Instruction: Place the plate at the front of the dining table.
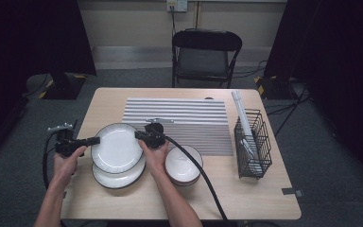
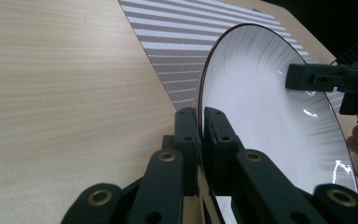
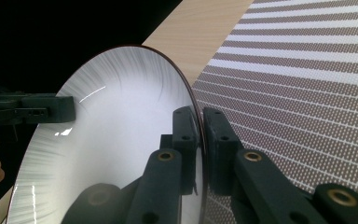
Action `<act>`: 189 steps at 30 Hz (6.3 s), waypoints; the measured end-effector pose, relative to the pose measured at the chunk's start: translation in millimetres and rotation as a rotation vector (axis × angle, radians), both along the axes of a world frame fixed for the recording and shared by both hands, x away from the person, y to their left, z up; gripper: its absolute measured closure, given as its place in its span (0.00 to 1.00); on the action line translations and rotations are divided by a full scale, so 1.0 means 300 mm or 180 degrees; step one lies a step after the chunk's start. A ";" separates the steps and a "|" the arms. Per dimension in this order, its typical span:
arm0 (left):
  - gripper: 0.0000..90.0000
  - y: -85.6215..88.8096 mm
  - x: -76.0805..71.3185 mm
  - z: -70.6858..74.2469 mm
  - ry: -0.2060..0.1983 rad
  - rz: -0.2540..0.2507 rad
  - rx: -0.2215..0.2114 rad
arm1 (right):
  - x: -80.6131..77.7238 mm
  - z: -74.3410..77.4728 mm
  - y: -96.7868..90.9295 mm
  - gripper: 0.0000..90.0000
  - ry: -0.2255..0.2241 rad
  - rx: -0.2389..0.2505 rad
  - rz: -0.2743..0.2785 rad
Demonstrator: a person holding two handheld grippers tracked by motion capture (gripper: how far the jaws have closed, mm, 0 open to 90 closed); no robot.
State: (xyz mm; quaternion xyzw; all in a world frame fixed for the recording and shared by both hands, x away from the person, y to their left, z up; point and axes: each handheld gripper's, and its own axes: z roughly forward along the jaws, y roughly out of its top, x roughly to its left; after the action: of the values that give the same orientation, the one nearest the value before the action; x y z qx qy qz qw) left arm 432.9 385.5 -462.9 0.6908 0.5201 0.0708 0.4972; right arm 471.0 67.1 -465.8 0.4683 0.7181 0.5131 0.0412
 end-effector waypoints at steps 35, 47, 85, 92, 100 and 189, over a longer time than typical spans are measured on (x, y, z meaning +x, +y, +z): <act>0.95 0.016 -0.008 0.025 -0.0079 0.0116 0.0051 | -0.001 0.016 0.017 0.96 -0.0143 -0.0063 0.0030; 0.95 0.015 -0.011 0.038 -0.0116 0.0111 0.0053 | -0.004 0.028 0.012 0.96 -0.0187 -0.0062 0.0070; 0.96 -0.001 -0.003 0.027 -0.0098 0.0113 0.0091 | 0.029 -0.017 0.009 0.94 0.0084 0.0137 0.0097; 0.95 0.010 -0.004 0.025 -0.0133 0.0096 0.0080 | 0.012 -0.004 0.013 0.95 -0.0078 0.0086 0.0103; 0.95 0.013 -0.007 0.032 -0.0151 0.0090 0.0045 | 0.004 0.014 0.016 0.95 -0.0165 0.0066 0.0103; 0.95 -0.226 0.110 0.345 -0.0575 -0.0244 -0.0006 | 0.054 0.384 -0.232 0.95 -0.0559 -0.0097 -0.0014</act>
State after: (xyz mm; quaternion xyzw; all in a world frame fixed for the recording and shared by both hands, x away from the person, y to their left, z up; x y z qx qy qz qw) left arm 466.0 317.8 -359.5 0.7005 0.4465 0.1133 0.5450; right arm 487.1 -2.5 -350.5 0.4223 0.7185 0.5412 0.1123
